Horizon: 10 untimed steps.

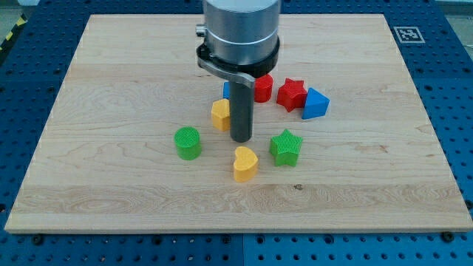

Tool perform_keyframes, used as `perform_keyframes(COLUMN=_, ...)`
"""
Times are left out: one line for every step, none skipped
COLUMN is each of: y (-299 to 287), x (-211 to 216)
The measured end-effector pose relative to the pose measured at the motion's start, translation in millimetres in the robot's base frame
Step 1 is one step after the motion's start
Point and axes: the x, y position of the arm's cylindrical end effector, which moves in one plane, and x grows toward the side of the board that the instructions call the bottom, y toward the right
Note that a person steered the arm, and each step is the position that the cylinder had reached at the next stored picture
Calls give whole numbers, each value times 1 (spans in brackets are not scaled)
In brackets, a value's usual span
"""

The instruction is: Push the yellow hexagon slightly left

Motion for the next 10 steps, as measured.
perform_keyframes(y=0, x=-14)
perform_keyframes(y=0, x=-26)
perform_keyframes(y=-1, x=-30)
perform_keyframes(y=-3, x=-37)
perform_keyframes(y=-5, x=-41)
perform_keyframes(y=-9, x=-41)
perform_keyframes(y=-28, x=-41)
perform_keyframes(y=-47, x=-41)
perform_keyframes(y=-62, x=-41)
perform_keyframes(y=-69, x=-41)
